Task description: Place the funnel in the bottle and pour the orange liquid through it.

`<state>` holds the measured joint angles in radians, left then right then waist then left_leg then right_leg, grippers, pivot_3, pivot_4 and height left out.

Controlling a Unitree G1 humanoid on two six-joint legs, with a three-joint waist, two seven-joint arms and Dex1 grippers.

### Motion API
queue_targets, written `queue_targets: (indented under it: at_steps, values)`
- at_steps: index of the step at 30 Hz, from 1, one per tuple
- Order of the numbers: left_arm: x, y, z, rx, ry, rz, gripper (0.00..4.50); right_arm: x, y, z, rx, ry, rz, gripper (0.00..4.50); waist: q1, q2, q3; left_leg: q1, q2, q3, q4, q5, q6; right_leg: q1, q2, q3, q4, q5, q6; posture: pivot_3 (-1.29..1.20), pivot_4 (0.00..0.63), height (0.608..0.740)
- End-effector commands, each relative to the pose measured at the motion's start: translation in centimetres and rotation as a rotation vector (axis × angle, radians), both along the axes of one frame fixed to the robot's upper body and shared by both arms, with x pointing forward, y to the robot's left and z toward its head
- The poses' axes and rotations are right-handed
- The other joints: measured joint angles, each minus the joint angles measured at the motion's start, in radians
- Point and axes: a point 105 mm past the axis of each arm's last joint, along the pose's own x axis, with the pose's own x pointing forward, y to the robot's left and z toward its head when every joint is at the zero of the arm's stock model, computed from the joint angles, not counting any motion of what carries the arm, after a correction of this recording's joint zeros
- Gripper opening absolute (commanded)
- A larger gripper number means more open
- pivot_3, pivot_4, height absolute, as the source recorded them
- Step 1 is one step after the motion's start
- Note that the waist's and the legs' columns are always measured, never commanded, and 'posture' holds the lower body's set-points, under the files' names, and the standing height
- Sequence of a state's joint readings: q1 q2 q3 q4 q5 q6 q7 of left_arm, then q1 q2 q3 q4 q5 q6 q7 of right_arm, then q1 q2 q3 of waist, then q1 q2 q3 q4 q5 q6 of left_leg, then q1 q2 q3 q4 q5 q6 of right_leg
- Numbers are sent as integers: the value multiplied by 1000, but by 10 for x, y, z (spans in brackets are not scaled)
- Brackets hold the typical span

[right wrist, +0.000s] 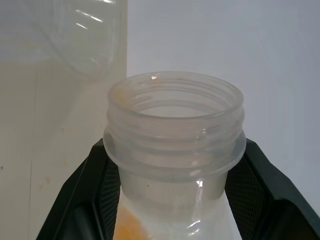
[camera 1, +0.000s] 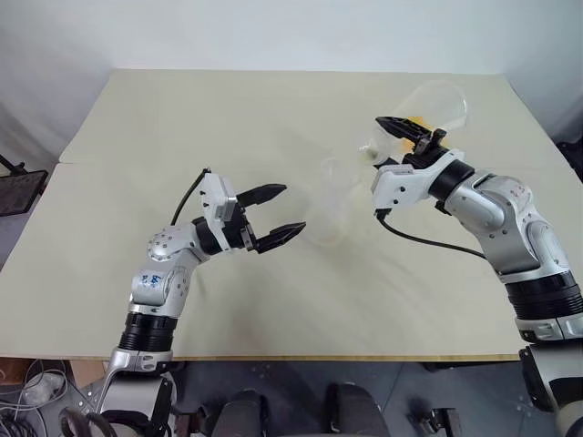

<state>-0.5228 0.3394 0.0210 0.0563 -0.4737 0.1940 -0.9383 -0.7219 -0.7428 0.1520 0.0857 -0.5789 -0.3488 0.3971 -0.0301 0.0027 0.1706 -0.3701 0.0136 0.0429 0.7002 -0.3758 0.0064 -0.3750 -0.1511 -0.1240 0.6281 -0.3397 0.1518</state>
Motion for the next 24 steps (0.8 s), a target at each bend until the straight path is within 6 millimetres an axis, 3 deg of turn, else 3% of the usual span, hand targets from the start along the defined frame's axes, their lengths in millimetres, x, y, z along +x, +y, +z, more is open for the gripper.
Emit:
queue_targets:
  at_steps: [1, 24]
  values:
    - [-4, -3, 10, -9, -49, -9, 4500, -7, 5, 20, -3, -82, 27, 2435, 1, 0, 0, 0, 0, 0, 0, 0, 0, 0, 0, 0, 0, 0, 0, 0, 150, 740]
    - [-3, -6, 12, -17, -48, -6, 4500, -10, 12, 21, -83, -137, 60, 2435, 0, 0, 0, 0, 0, 0, 0, 0, 0, 0, 0, 0, 0, 0, 0, 0, 150, 740]
